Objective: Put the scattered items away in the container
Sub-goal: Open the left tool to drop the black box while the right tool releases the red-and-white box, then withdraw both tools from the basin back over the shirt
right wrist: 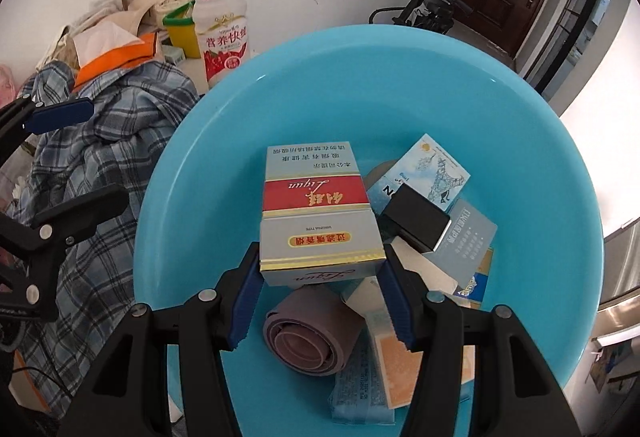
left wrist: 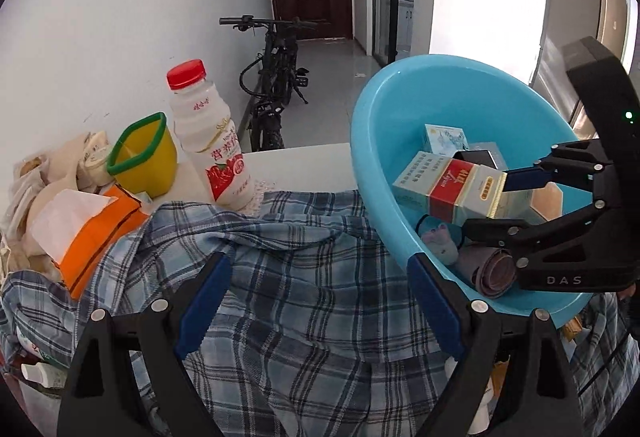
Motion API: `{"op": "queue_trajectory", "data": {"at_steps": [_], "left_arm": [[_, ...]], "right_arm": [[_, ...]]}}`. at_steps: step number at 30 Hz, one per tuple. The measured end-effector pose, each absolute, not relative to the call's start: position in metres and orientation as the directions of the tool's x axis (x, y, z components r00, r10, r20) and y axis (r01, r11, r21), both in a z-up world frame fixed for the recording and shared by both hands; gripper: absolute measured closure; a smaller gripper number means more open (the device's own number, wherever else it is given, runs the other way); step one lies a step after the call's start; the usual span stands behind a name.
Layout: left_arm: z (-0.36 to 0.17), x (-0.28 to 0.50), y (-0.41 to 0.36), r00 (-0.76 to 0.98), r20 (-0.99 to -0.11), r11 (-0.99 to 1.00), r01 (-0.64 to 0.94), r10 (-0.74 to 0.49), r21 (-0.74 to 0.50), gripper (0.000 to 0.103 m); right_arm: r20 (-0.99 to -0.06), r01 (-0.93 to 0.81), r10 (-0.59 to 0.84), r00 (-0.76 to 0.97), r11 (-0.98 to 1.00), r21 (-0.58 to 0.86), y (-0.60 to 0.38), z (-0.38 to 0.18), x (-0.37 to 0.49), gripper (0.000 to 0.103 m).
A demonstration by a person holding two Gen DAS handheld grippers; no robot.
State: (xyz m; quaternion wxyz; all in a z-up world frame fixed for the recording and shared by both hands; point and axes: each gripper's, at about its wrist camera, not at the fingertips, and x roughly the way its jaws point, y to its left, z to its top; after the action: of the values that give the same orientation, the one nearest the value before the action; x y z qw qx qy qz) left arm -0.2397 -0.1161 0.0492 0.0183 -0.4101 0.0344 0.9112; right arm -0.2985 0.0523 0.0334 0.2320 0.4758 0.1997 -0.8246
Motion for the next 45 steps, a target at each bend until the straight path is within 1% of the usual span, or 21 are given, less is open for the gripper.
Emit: {"op": "queue_trajectory", "data": {"at_steps": [7,9,11,18,26,37,39,40,45], "left_arm": [[0.045,-0.238,-0.109,-0.646,-0.763,-0.993,-0.106,0.037,0.042,0.012],[0.045,-0.237,-0.11,-0.643,-0.765,-0.993,-0.109,0.043,0.035,0.012],[0.046,-0.237,-0.11,-0.642,-0.766,-0.994,-0.107,0.046,0.03,0.012],[0.055,-0.232,-0.103,-0.643,-0.762,-0.994,-0.113,0.078,-0.006,0.012],[0.072,-0.213,-0.076,-0.659,-0.747,-0.987,-0.157,0.085,0.026,0.012],[0.081,-0.175,-0.036,-0.653,-0.745,-0.973,-0.231,0.133,0.029,0.012],[0.082,-0.166,-0.029,-0.648,-0.747,-0.968,-0.249,0.149,0.022,0.012],[0.082,-0.162,-0.026,-0.644,-0.749,-0.966,-0.256,0.157,0.018,0.012],[0.081,-0.134,-0.009,-0.612,-0.768,-0.951,-0.307,0.187,0.014,0.012]], "right_arm": [[-0.887,0.576,-0.148,-0.438,-0.803,-0.15,0.048,0.027,-0.303,0.047],[-0.888,0.571,-0.148,-0.435,-0.808,-0.145,0.052,0.028,-0.303,0.044],[-0.887,0.568,-0.145,-0.438,-0.809,-0.148,0.055,0.03,-0.301,0.037],[-0.873,0.569,-0.137,-0.468,-0.803,-0.179,0.061,0.044,-0.282,0.037],[-0.862,0.552,-0.144,-0.486,-0.815,-0.175,0.082,0.061,-0.257,0.037],[-0.849,0.507,-0.143,-0.509,-0.847,-0.161,0.133,0.078,-0.2,0.036],[-0.845,0.498,-0.155,-0.512,-0.855,-0.146,0.141,0.082,-0.186,0.034],[-0.844,0.495,-0.162,-0.512,-0.858,-0.136,0.145,0.083,-0.18,0.03],[-0.839,0.484,-0.189,-0.511,-0.869,-0.099,0.162,0.085,-0.14,0.03]]}}
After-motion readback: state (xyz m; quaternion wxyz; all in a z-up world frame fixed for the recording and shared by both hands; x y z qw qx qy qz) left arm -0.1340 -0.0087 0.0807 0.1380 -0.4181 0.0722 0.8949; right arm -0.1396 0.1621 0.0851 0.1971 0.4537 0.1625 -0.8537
